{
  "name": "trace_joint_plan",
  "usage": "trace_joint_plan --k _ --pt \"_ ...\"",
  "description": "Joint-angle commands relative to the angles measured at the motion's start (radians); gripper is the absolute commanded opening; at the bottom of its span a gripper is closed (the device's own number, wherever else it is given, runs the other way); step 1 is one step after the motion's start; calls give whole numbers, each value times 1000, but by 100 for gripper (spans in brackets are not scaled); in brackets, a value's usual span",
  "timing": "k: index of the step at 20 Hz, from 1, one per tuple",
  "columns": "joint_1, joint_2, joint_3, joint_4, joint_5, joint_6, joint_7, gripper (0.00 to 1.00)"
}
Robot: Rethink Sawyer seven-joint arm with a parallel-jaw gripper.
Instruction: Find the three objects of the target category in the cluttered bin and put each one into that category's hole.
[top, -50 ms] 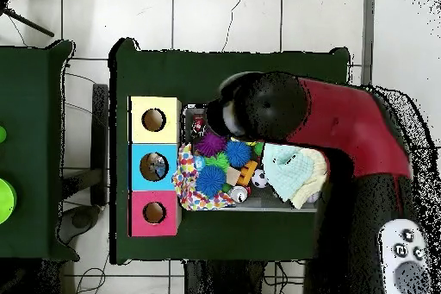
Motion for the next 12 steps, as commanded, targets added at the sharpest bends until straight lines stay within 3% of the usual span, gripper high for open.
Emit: trace_joint_plan --k 1,8,12 --pt "-111 91 160 133 -88 -118 -462 100" --pt "-183 134 213 90 -128 -64 -656 100" --pt "-199 145 227 97 -146 -102 -680 100"
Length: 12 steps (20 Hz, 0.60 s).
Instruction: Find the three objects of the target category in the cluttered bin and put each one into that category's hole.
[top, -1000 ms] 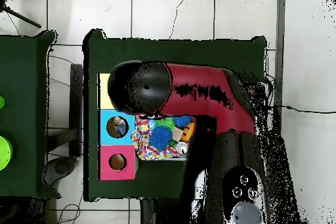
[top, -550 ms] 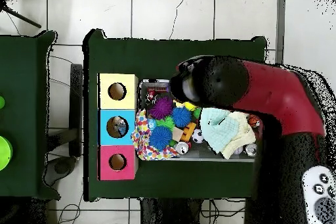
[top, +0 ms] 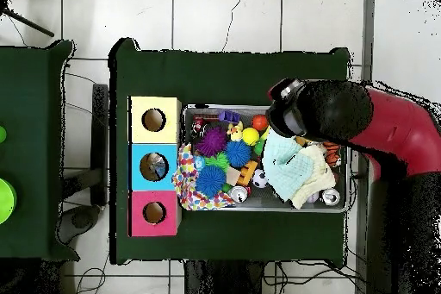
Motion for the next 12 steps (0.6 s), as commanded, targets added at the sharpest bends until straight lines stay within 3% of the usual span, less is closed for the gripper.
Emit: trace_joint_plan --k 1,12 --pt "-28 69 128 102 -72 -3 -336 100" --pt "25 180 111 101 -122 -175 -170 100"
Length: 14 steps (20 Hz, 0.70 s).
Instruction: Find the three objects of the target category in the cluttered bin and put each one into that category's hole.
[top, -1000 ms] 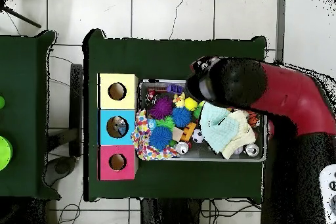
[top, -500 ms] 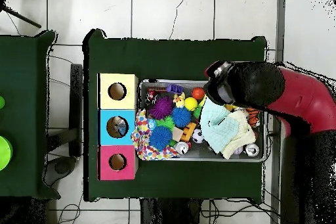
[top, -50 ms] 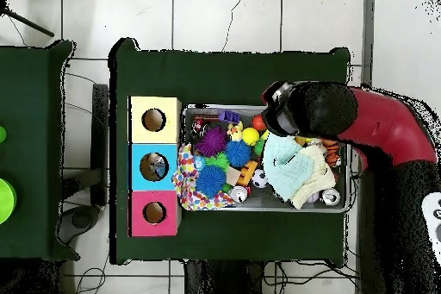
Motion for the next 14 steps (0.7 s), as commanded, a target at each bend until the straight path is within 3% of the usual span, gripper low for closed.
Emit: trace_joint_plan --k 1,3,8,14 --pt "46 109 55 92 -87 -120 -127 100" --pt "40 118 57 92 -99 -151 -141 100" --pt "-9 135 75 45 -132 -107 -265 100" --pt "-92 126 141 -53 -144 87 -461 100"
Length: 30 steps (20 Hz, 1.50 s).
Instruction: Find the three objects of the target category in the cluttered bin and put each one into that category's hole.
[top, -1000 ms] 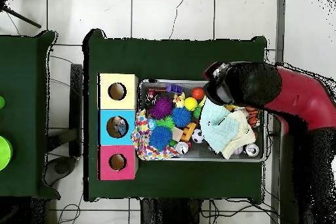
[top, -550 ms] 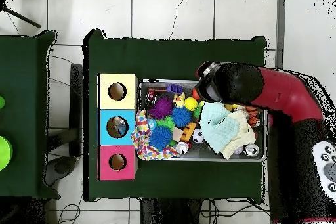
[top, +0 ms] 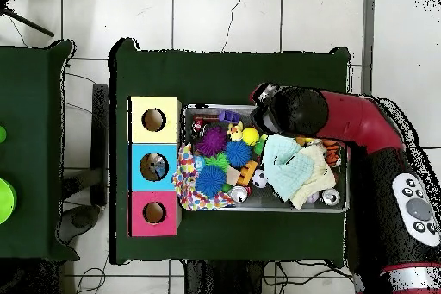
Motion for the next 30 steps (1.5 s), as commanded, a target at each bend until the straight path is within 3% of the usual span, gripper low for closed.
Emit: trace_joint_plan --k 1,11,15,17,21,27,30 --pt "-97 31 108 -54 -62 209 -465 100" --pt "-174 22 164 -163 -52 457 -610 100" --pt "-186 26 174 -154 -42 425 -607 100" --pt "-177 42 170 -147 -38 419 -587 100" --pt "-170 59 171 -57 -22 266 -500 100" --pt "-136 58 125 54 -5 148 -322 100" --pt "-109 50 75 74 2 165 -249 100"
